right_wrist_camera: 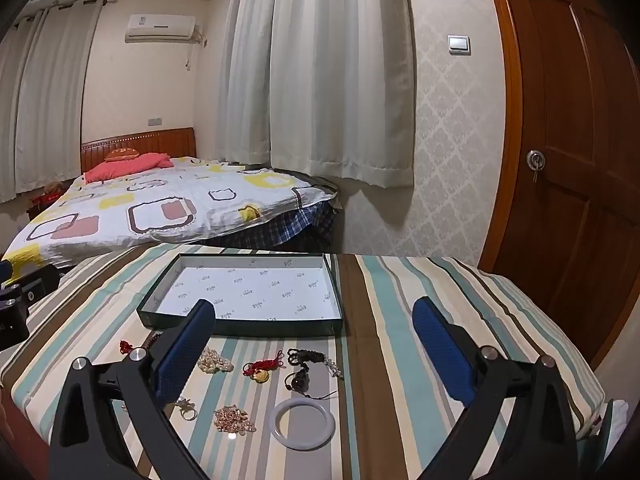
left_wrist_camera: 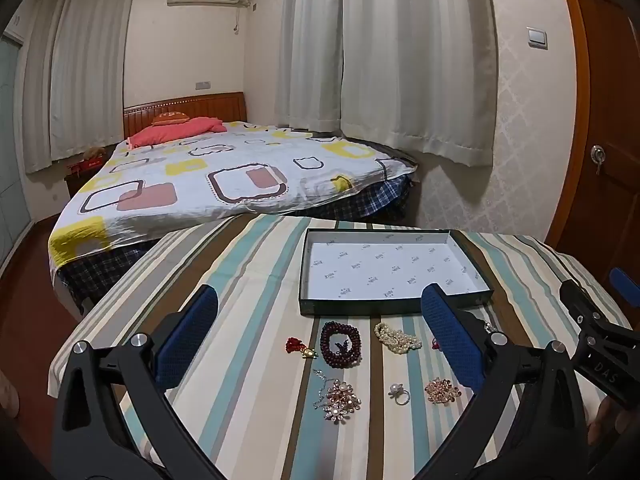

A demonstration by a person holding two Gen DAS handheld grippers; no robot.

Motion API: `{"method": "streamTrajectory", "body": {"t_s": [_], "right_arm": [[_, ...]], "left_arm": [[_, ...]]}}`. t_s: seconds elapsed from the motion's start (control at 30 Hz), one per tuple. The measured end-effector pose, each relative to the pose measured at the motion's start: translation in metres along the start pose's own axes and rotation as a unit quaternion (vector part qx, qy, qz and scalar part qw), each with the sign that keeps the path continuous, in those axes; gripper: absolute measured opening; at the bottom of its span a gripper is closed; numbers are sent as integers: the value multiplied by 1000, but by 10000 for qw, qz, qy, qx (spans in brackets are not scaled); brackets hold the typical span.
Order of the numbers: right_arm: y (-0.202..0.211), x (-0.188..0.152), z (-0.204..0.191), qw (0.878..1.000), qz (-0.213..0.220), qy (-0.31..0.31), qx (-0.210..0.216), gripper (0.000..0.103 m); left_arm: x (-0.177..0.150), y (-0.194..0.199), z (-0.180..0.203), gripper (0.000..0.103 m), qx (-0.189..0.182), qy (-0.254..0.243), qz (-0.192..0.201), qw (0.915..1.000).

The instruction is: Organize jewelry

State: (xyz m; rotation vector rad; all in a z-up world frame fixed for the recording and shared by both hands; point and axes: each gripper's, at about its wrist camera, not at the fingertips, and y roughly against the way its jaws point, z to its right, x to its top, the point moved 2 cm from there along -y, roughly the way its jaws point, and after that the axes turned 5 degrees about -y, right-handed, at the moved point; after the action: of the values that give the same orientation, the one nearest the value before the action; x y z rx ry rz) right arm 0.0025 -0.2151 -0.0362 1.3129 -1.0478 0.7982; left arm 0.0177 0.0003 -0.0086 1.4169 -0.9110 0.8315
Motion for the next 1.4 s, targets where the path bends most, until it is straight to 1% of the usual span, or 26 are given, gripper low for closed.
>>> {"method": "streamTrajectory", "body": {"t_s": [0.17, 0.23, 0.6, 1.4], "right_arm": [[1, 1, -1, 10000, 25, 11, 9, 96], [1, 1, -1, 10000, 23, 7, 7, 96], [2, 3, -1, 10000, 30, 11, 7, 96], [2, 4, -2, 10000, 23, 28, 1, 96]], "left_arm": [[-1, 4, -2, 99, -21, 29, 28, 10000], [-1, 5, -3, 99, -1, -1, -29, 10000], [-1, 2, 0, 99, 34, -74, -44, 10000], [-1, 4, 2, 99, 28, -68, -76, 9999]]}}
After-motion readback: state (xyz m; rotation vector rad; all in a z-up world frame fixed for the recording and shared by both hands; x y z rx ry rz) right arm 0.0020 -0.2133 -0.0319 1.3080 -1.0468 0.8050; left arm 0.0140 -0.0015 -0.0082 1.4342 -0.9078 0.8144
